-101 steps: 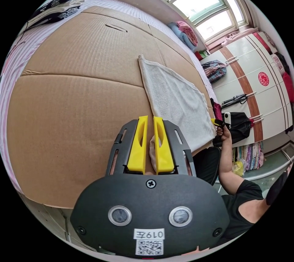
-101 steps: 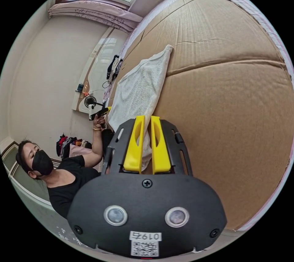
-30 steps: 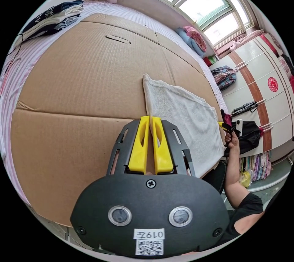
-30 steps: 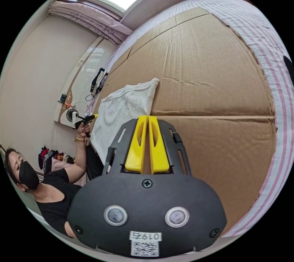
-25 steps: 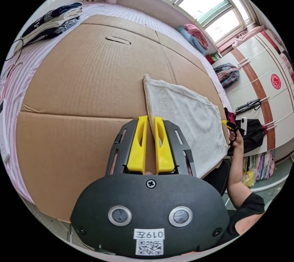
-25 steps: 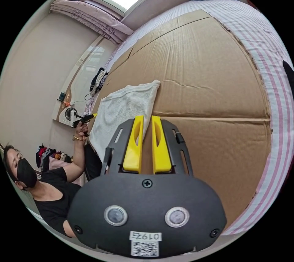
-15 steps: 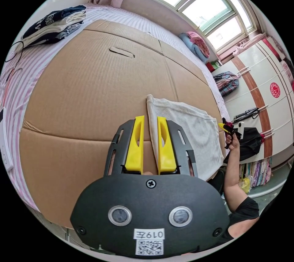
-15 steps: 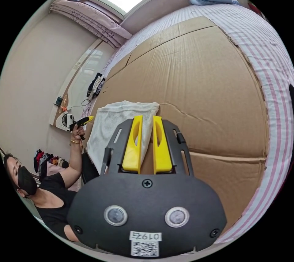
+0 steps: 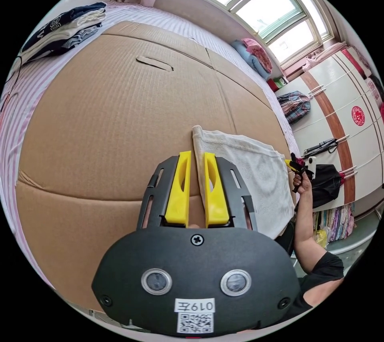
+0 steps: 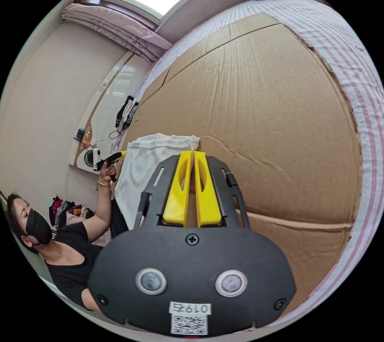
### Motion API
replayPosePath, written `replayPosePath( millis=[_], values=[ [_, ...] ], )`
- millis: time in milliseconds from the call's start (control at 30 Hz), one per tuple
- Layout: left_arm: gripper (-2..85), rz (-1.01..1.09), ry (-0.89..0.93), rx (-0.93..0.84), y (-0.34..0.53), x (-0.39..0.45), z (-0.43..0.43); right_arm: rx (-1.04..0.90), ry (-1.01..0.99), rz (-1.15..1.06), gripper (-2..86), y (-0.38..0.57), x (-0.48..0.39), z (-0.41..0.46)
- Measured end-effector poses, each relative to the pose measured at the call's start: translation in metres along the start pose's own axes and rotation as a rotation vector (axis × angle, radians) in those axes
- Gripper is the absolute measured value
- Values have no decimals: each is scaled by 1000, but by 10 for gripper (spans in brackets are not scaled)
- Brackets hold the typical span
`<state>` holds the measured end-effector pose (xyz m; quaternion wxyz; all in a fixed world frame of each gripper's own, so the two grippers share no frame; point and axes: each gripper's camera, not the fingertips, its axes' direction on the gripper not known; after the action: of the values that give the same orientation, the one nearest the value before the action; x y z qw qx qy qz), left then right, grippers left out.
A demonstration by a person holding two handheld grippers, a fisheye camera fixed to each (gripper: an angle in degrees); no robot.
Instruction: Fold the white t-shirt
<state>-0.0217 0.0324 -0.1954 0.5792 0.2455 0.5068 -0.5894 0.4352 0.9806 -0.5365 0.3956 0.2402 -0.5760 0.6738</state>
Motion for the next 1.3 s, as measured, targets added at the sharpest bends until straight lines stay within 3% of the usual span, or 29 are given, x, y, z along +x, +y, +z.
replayPosePath(
  millis=[500,800,933,1000,1100,1167,1233,1300],
  values=[
    [15,55,-108,24,62,34,27,35,42,-18,-6,108,146,79],
    [12,49,-128,53,120,56,39,45,40,-54,50,205,247,135],
    [12,44,-252,187,155,75,22,182,180,-118,40,275,272,130],
    [11,157,-496,388,198,123,-3,295,338,-230,23,320,246,123],
    [10,364,-670,655,279,196,-21,534,603,-435,3,417,182,127],
    [10,461,-693,744,327,234,-26,642,730,-592,-5,500,142,159],
    [9,522,-689,751,375,264,-28,710,763,-592,-8,569,132,194],
    [9,524,-566,721,444,284,-25,793,726,-583,-9,654,137,237]
  ],
)
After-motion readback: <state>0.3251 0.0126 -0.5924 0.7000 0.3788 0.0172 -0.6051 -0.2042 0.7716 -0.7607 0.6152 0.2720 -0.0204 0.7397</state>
